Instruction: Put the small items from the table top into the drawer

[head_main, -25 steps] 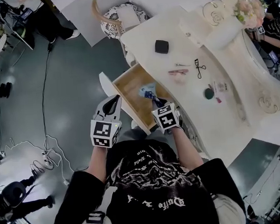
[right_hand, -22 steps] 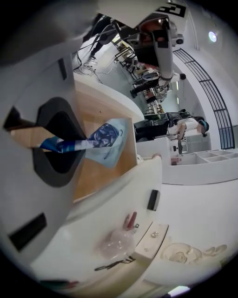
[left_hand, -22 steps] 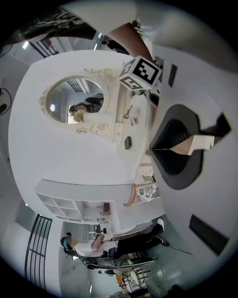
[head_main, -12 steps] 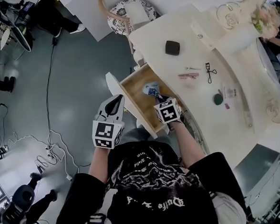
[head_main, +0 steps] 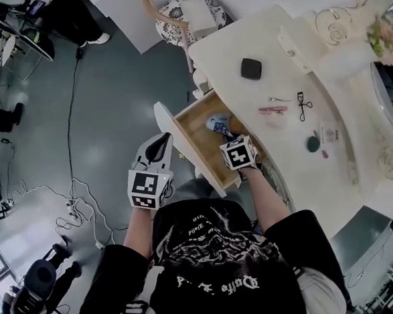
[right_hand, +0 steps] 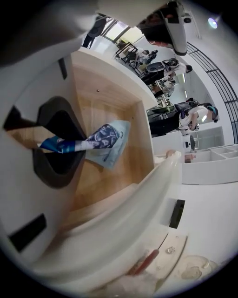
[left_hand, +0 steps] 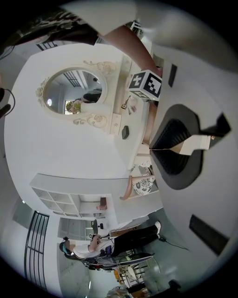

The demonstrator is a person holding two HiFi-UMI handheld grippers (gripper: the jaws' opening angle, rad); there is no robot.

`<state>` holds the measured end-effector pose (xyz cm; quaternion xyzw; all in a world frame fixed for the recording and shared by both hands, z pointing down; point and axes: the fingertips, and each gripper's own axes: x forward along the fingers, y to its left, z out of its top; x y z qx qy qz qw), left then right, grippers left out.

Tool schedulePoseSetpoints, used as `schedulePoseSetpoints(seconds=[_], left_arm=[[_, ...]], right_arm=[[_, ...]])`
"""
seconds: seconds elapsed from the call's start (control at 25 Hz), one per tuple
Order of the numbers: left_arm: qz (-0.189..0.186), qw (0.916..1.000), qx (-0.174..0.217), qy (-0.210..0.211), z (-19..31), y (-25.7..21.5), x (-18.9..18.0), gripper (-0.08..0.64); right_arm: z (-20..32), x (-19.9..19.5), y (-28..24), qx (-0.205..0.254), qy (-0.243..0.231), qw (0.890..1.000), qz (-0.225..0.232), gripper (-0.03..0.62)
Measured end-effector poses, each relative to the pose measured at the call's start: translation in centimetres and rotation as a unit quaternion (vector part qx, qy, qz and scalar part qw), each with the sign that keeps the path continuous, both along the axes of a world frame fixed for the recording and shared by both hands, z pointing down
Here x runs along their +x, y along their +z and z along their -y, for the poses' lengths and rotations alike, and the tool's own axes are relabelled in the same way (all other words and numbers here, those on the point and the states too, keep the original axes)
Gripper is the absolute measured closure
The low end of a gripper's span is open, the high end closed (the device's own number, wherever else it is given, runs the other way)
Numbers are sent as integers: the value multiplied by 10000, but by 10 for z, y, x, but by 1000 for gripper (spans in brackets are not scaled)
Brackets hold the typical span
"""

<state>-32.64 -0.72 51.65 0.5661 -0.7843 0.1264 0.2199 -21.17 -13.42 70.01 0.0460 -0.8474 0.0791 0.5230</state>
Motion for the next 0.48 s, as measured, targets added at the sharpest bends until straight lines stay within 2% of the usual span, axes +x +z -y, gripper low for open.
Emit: schedulePoseSetpoints(seconds=[0.24,0.48], left_arm=[[-12,10000,-43,10,-5,4,-6,543],[-27,9999,-118,-12,-15,9,-8,543]], right_arm=[[-5,-1,9,-13,-21,9999,-147,529],[-13,-2,15,-230,-69,9996,-179,455]])
